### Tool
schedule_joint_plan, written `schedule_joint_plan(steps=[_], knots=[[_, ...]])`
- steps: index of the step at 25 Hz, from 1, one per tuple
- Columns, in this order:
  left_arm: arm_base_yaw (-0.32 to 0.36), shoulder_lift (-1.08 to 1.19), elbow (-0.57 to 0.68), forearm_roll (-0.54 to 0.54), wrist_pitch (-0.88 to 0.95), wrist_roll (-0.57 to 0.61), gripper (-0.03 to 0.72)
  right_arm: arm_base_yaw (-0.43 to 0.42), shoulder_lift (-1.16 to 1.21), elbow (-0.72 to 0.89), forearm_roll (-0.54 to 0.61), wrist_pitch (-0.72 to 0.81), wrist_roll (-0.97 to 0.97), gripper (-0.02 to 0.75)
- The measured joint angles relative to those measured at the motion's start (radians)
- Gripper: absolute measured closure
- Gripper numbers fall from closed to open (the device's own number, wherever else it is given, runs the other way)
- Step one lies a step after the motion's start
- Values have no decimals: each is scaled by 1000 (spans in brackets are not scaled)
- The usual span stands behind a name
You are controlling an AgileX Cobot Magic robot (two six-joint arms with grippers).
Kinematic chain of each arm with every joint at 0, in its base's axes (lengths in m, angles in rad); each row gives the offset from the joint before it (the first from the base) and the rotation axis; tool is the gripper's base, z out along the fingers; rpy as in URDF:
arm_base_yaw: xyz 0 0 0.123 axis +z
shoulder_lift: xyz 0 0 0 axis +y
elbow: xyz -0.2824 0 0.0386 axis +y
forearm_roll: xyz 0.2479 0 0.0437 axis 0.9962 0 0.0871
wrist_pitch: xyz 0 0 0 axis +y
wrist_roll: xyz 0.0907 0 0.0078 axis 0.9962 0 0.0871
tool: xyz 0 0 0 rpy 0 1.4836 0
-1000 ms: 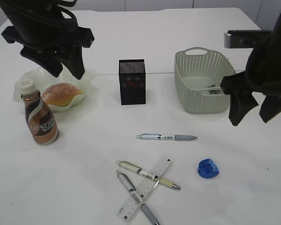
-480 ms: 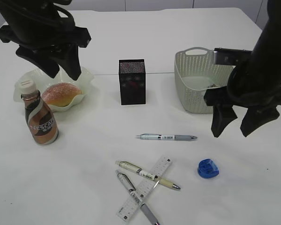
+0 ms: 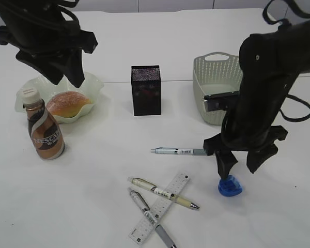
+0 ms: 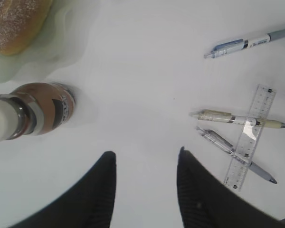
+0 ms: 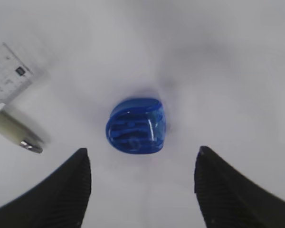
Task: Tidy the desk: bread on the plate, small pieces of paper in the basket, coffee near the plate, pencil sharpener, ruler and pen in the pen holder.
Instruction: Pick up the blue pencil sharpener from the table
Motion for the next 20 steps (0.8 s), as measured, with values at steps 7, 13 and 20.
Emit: schedule_joint_plan(steps=[7,13,20], knots=[[0,0,0,8,0,0,380,0,101,0,1,-28,-2,237],[0,0,0,9,0,0,381,0,111,0,19,-64,-2,237],[0,0,0,10,0,0,381,0,111,0,21,-71,-2,237]])
